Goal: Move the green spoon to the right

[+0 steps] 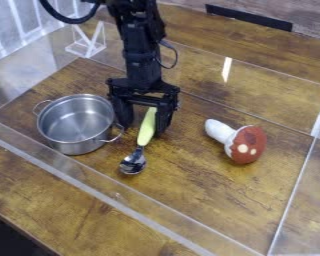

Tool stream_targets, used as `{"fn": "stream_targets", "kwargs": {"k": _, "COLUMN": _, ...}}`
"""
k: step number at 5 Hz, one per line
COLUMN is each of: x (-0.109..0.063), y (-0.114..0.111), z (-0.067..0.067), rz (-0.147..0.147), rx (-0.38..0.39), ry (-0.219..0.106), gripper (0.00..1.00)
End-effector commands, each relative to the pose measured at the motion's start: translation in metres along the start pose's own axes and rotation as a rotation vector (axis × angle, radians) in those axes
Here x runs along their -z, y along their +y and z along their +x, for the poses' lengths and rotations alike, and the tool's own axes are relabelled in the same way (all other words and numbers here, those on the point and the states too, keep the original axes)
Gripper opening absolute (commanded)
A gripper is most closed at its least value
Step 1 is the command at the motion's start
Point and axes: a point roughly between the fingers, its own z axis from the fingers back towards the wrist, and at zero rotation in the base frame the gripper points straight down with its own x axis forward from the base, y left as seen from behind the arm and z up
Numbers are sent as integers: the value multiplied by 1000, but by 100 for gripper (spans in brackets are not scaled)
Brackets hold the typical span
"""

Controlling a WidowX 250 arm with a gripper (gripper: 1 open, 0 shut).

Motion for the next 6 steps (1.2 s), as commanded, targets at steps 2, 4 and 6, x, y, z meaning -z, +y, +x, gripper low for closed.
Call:
{"fn": "stream_targets", "kwargs": {"k": 2, "x": -32, "y": -24, "z": 6, "rz": -22, "rx": 105, "ry": -62, "gripper": 100}}
{"fn": "stream_targets", "kwargs": {"k": 4, "x": -31, "y": -31, "z": 21, "rz": -21, "rx": 134, "ry": -53, "gripper": 100}}
{"fn": "stream_targets", "kwargs": {"k": 6, "x": -23, "y": -10, "z": 32, "rz": -13, "rx": 69, "ry": -51, "gripper": 0}}
